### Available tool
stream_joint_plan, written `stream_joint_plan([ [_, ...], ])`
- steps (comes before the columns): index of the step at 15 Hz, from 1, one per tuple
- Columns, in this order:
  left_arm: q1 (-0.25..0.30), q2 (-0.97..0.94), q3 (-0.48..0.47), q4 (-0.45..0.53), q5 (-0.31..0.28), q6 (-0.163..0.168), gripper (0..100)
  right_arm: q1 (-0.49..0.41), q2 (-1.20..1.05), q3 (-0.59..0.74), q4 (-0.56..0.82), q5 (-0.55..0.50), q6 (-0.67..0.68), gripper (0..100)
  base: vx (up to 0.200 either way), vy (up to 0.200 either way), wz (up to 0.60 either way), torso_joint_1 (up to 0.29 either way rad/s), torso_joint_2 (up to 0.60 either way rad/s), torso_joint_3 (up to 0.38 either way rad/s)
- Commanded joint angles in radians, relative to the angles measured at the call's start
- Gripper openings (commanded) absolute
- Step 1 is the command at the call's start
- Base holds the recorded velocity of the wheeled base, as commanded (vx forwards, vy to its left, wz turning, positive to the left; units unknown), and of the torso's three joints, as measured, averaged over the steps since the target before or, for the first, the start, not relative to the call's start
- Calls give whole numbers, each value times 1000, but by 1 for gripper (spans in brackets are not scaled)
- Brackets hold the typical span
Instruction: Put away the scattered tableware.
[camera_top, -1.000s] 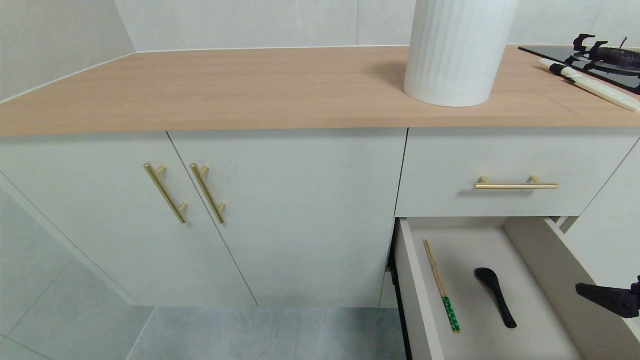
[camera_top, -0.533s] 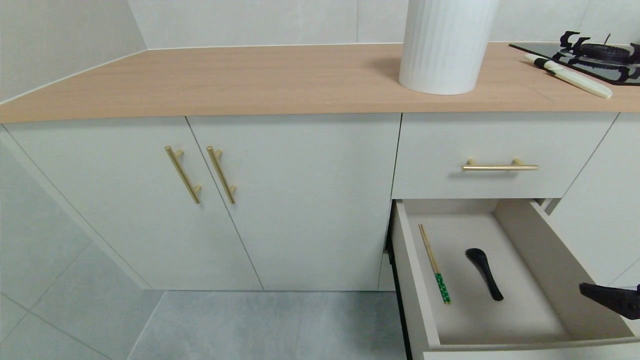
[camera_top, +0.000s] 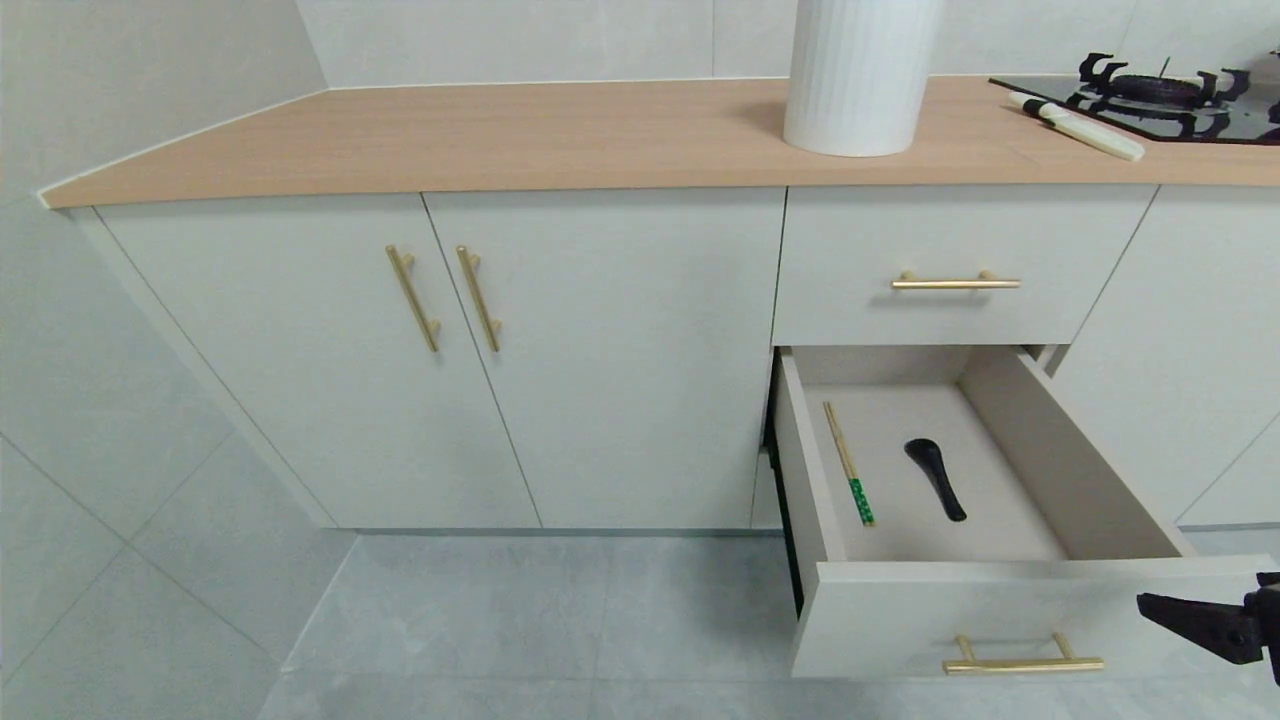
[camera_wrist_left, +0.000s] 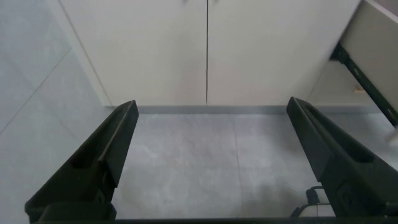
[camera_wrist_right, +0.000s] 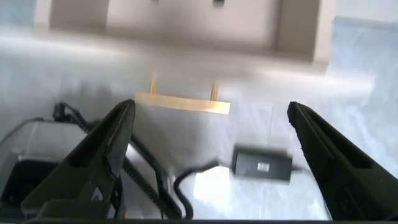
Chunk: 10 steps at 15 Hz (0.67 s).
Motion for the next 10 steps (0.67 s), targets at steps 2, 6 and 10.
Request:
stream_joint_plan([
  [2,0,0,0,-1,0,0,100,10,104,28,-3,2,0,100,0,0,0,0,0,0],
  [6,0,0,-2,-1,0,0,100,63,213,63,-37,1,7,100,0,0,0,0,0,0],
  [10,0,0,0,-1,0,0,100,74,342,172,-307,-3,13,100,0,0,0,0,0,0],
])
